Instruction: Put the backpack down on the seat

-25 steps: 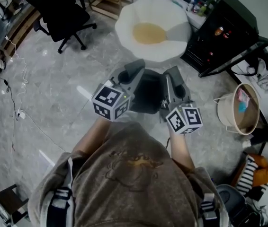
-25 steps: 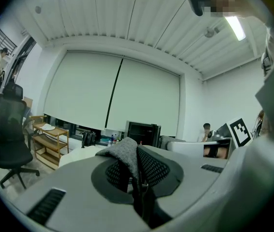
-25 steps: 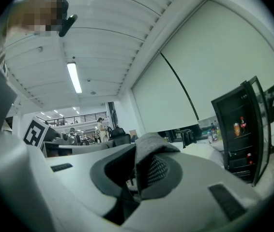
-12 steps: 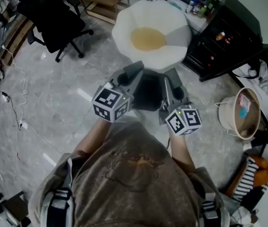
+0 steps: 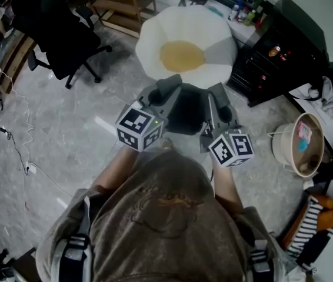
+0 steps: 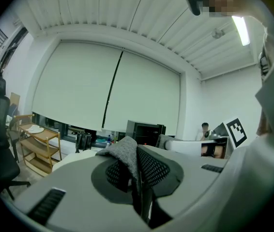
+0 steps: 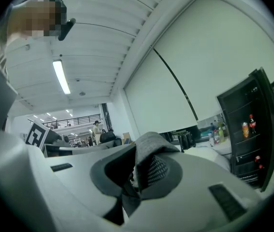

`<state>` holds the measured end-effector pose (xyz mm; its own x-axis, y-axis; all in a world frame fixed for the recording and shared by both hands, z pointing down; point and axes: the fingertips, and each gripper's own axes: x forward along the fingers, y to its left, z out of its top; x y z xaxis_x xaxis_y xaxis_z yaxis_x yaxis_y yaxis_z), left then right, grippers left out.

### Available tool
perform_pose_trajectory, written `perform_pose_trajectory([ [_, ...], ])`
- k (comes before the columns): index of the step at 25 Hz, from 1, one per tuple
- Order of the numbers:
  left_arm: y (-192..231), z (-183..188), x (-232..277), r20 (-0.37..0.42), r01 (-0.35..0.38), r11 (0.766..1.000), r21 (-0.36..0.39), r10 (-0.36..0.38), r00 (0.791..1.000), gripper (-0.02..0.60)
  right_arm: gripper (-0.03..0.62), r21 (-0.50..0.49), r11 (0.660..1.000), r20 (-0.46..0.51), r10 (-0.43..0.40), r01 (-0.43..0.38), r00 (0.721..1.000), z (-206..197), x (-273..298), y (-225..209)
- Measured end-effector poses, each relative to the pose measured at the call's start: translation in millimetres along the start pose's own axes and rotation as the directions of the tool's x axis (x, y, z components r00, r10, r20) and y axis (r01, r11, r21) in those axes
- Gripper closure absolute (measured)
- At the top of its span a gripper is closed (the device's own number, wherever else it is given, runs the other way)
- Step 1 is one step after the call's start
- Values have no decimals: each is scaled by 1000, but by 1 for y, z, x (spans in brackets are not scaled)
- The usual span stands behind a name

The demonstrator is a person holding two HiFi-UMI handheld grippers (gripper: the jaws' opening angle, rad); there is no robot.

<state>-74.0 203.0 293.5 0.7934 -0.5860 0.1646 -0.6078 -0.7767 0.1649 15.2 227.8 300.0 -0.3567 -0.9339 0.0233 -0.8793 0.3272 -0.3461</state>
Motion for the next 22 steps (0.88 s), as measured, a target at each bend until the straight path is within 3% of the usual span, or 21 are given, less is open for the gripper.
perform_pose_trajectory([
  [22, 75, 11, 88, -27, 5, 1000, 11, -4, 1000, 552, 566, 17, 1000, 1, 10, -10, 1000, 14, 98, -64],
])
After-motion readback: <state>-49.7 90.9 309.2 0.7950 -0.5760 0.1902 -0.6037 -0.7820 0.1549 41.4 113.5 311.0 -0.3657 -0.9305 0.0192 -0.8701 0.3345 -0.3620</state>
